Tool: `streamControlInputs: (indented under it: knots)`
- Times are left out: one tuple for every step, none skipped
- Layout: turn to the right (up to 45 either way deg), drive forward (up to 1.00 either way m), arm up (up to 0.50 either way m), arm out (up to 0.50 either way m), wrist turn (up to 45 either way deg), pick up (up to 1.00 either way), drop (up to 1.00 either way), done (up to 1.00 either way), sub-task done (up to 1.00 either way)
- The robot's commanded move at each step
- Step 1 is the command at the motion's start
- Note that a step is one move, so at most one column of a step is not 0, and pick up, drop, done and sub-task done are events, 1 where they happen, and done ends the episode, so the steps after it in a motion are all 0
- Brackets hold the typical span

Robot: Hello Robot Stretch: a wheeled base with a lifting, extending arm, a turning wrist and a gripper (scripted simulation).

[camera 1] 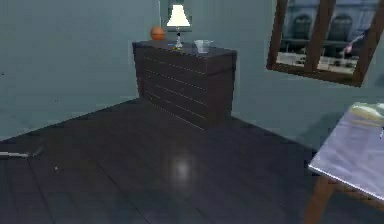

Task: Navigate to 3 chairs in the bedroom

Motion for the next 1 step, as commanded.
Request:
streamControlInputs:
  knots:
    - [-45.0, 0.00, 0.00, 0.00, 0.0, 0.00, 0.00, 0.00, 0.00]
